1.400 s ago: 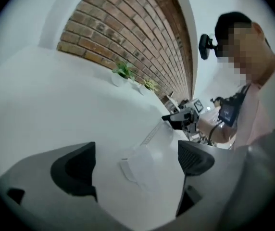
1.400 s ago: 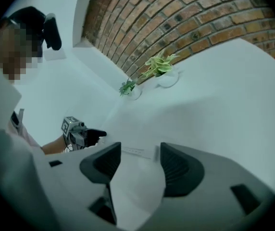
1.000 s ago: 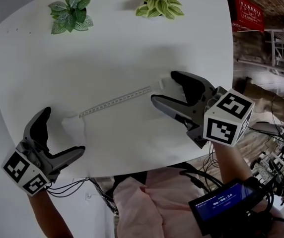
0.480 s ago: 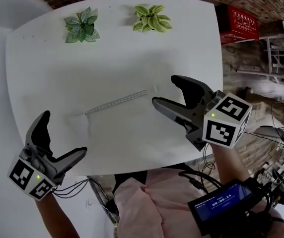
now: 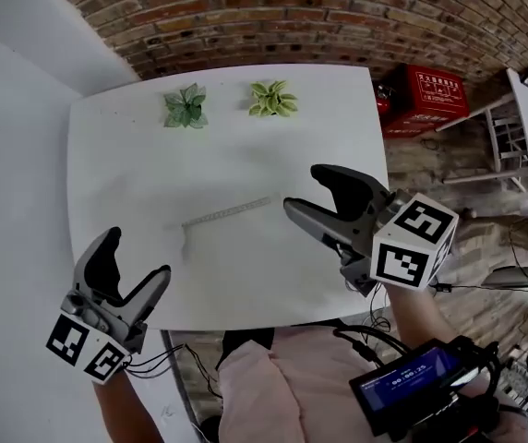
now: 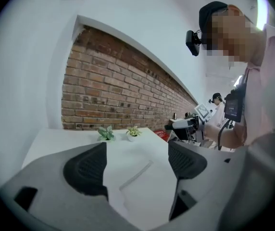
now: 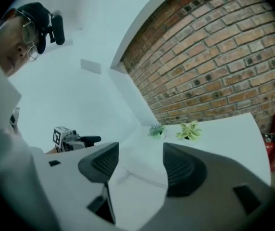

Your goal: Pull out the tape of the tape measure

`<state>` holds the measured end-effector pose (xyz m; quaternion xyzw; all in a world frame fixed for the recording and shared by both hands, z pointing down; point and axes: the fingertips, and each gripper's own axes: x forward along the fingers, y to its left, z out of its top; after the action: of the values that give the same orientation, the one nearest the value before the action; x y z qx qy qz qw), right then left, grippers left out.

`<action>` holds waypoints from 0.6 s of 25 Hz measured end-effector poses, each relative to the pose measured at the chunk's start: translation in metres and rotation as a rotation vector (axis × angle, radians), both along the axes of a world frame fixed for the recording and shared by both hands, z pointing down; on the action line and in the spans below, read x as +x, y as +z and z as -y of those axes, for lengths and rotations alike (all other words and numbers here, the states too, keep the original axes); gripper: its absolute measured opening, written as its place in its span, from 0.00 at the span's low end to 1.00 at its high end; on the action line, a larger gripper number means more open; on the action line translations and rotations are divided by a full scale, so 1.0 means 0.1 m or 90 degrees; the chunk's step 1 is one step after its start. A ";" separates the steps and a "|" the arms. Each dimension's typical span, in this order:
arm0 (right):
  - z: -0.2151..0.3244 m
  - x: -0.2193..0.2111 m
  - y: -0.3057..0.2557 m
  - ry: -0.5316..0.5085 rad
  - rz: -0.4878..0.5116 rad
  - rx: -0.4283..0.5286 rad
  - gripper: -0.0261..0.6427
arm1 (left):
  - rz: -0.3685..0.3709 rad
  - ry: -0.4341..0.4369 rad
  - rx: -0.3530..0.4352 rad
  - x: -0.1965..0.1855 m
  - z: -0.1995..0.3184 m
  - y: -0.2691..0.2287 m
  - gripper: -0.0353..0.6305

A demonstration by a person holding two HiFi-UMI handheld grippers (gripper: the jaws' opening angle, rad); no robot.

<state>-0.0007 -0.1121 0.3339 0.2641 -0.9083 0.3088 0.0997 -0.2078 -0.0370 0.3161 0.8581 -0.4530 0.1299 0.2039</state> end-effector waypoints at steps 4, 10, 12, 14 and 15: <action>-0.15 -0.03 -0.48 -0.014 0.042 0.064 0.37 | -0.033 -0.079 0.083 0.04 -0.15 -0.50 0.44; -0.37 -0.10 -1.18 -0.023 0.090 0.183 0.15 | 0.014 -0.232 0.221 -0.01 -0.35 -1.16 0.06; -0.42 -0.10 -1.37 -0.013 0.090 0.220 0.08 | 0.056 -0.272 0.252 0.00 -0.39 -1.32 0.06; -0.44 -0.09 -1.51 -0.004 0.079 0.257 0.05 | 0.075 -0.298 0.271 0.04 -0.40 -1.45 0.06; -0.45 -0.09 -1.56 -0.001 0.072 0.274 0.05 | 0.071 -0.308 0.278 0.06 -0.40 -1.50 0.06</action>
<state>-0.0098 -0.0675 0.1782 0.2605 -0.9576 0.1224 -0.0098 -0.2018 0.0033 0.1658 0.7407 -0.6712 0.0241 0.0151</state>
